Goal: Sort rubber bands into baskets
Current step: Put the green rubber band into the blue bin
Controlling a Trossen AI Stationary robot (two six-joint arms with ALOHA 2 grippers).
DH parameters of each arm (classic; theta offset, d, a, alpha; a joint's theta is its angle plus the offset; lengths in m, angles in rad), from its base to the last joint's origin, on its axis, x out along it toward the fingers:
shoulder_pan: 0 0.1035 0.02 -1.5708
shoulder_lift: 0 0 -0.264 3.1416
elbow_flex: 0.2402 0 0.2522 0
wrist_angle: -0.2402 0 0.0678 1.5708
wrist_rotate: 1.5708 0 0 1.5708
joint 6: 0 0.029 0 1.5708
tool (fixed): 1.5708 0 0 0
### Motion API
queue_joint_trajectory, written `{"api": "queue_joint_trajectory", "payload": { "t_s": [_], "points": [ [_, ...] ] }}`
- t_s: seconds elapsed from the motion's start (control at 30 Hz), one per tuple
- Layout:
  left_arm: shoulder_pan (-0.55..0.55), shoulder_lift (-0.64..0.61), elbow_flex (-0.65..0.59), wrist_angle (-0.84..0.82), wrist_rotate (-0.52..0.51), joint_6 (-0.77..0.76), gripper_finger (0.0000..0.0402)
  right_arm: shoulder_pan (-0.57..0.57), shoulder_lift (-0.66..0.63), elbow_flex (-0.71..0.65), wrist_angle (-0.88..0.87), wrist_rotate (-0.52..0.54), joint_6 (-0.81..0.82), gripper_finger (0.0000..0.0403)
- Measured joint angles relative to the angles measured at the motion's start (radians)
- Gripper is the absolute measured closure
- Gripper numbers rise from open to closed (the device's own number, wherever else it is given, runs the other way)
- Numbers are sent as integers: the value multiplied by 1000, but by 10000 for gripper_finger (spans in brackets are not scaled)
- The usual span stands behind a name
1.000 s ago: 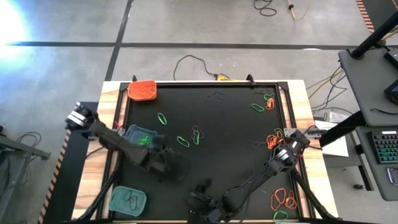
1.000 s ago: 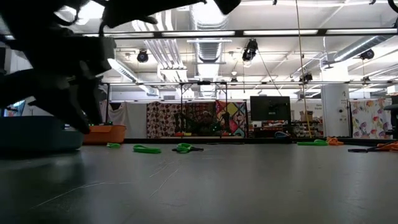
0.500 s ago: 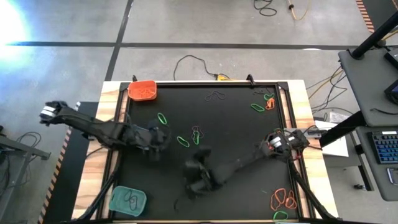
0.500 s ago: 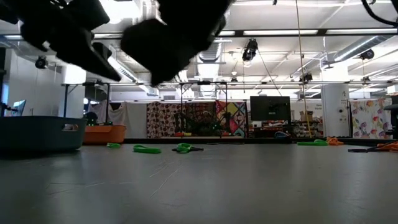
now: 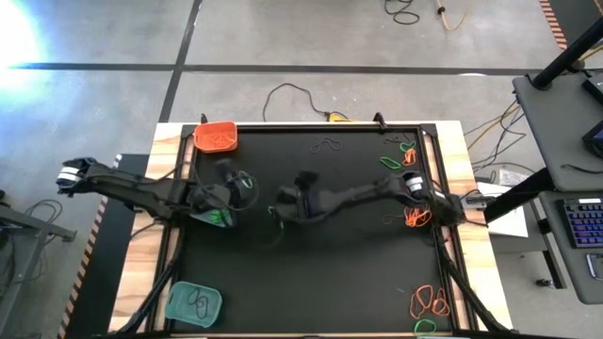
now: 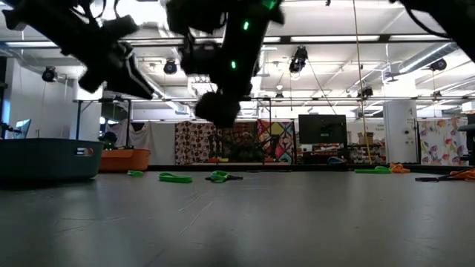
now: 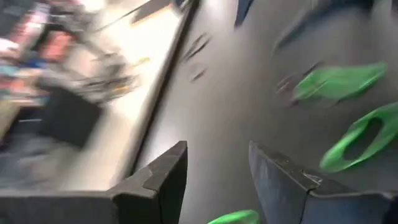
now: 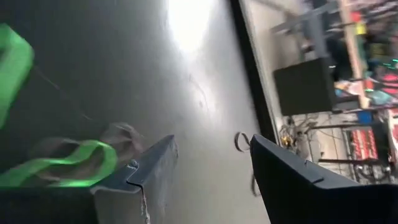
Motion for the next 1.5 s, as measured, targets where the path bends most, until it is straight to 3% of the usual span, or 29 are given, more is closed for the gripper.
{"api": "queue_joint_trajectory", "payload": {
  "t_s": [0.1,0.17,0.27,0.37,0.47,0.57,0.83,0.93,1.07,1.13,1.27,1.5],
  "points": [
    [-1,38,1,-45,-132,-27,247,-58,-7,30,-29,-105,-123,204],
    [-3,50,19,-102,-133,-121,250,-75,-30,73,-62,-232,-147,204],
    [-3,53,67,-198,10,-262,255,-94,-86,126,-100,-444,-130,204],
    [-4,47,118,-259,153,-439,259,-107,-145,130,-63,-587,-52,204],
    [-3,39,169,-284,248,-545,265,-107,-183,122,5,-665,12,204],
    [-4,33,224,-286,281,-554,273,-97,-191,114,86,-717,43,204],
    [-3,41,304,-345,281,-464,287,-60,-119,96,134,-794,41,204],
    [-3,41,296,-347,278,-502,287,-53,-115,96,142,-793,73,204],
    [23,43,237,-344,193,-642,287,-51,-122,96,125,-792,83,204],
    [75,52,209,-339,242,-710,287,-49,-131,96,113,-789,102,204],
    [219,99,200,-314,453,-753,287,-35,-143,97,124,-785,124,204],
    [430,282,225,-360,487,-745,287,-15,-141,97,125,-783,147,204]
  ]
}}
